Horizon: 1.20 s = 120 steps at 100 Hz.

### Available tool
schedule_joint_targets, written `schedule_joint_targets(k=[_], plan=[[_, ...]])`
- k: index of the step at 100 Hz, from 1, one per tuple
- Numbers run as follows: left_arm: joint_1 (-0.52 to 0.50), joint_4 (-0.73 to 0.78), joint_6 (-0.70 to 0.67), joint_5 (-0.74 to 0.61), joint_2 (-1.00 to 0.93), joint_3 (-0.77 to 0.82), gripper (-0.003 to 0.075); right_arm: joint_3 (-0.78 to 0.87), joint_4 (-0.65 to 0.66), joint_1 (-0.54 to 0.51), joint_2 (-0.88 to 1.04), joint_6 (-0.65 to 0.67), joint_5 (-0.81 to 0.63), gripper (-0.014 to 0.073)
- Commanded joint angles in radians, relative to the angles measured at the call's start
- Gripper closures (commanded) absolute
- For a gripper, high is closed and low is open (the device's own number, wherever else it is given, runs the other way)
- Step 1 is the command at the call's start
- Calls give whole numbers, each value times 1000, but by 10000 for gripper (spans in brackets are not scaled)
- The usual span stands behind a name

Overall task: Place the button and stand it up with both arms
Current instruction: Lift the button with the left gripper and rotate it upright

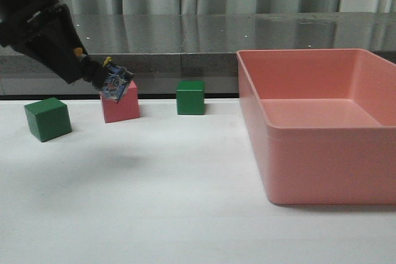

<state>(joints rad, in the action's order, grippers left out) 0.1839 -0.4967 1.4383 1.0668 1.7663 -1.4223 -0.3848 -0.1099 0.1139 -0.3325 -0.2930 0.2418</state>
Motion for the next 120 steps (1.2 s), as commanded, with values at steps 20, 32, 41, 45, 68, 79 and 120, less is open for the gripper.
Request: schedule_joint_targets(k=[20, 32, 41, 45, 68, 79, 120], plan=[[220, 516, -336, 162, -53, -136, 739, -27, -8, -7, -3, 0, -80, 703], [312, 662, -395, 173, -44, -136, 739, -27, -8, -7, -3, 0, -80, 703], [362, 741, -398, 177, -33, -136, 739, -27, -8, -7, -3, 0, -80, 703], [384, 768, -398, 177, -22, -136, 739, -27, -8, -7, -3, 0, -80, 703], [454, 928, -398, 164, 58, -136, 738, -27, -8, -7, -3, 0, -94, 703], [454, 986, -400, 164, 92, -136, 738, -27, -8, -7, -3, 0, -101, 703], [454, 1086, -547, 89, 150, -136, 738, -27, -8, -7, -3, 0, -103, 703]])
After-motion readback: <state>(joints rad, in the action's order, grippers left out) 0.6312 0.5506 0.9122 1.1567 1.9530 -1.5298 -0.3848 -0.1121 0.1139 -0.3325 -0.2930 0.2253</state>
